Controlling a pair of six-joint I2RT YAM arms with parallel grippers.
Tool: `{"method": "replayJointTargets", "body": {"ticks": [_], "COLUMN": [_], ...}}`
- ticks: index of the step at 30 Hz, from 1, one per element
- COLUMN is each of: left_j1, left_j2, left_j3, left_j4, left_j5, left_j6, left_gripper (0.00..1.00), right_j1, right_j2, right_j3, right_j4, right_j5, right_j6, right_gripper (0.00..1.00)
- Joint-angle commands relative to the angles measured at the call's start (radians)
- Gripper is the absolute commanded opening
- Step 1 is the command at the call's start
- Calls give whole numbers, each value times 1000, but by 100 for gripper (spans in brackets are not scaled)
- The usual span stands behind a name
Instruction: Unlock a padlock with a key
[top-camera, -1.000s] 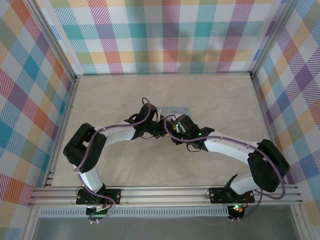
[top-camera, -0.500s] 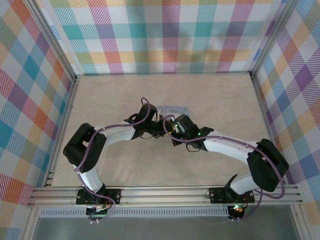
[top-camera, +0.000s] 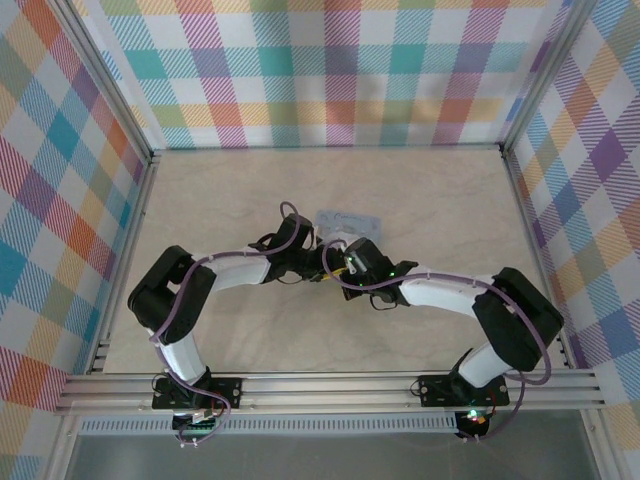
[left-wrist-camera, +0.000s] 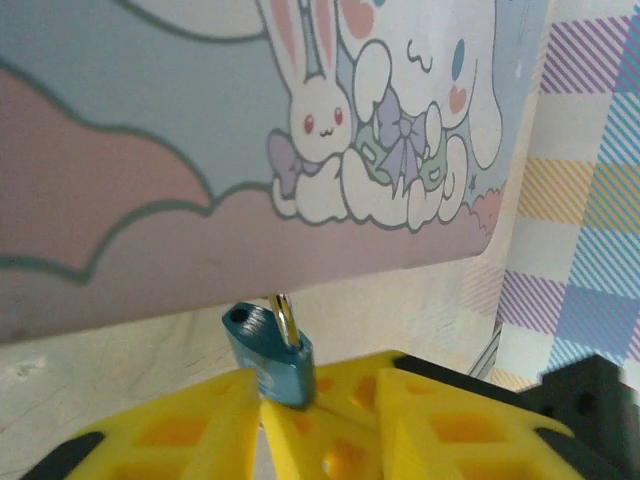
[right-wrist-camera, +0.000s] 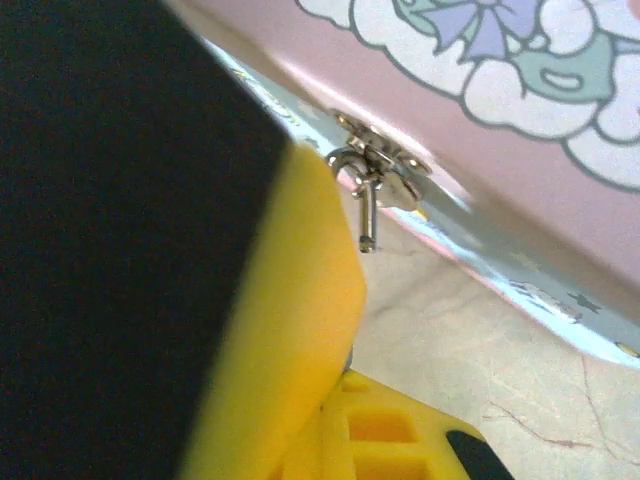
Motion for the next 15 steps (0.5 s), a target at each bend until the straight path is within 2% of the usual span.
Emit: {"method": "replayJointTargets", "body": {"ticks": [1,6,7,11,15], "left_j1": [-3,-1,-1,3,6], "left_j2": [-7,-57,-74,-158,-238], "left_j3": [-20,-55,-65,-76,-47], "left_j4": [31,-5,-15,-104,-226], "left_j5": [-23,-68,-85,-171,-281], "left_j6": [5,19,23,73,151], "left_gripper": [43,46,46,47,52], "right_j1": [4,5,5,4,2], "right_j2": [19,20,15,-24,-94], "right_j3": [-10,-16,-17,-26,-38], "right_j4": [42,29,20,-12,-50], "right_j5": [-11,-9,-8,-10,-2], "right_j6": [14,20,20,33,51], "right_gripper": [0,0,5,35,39]}}
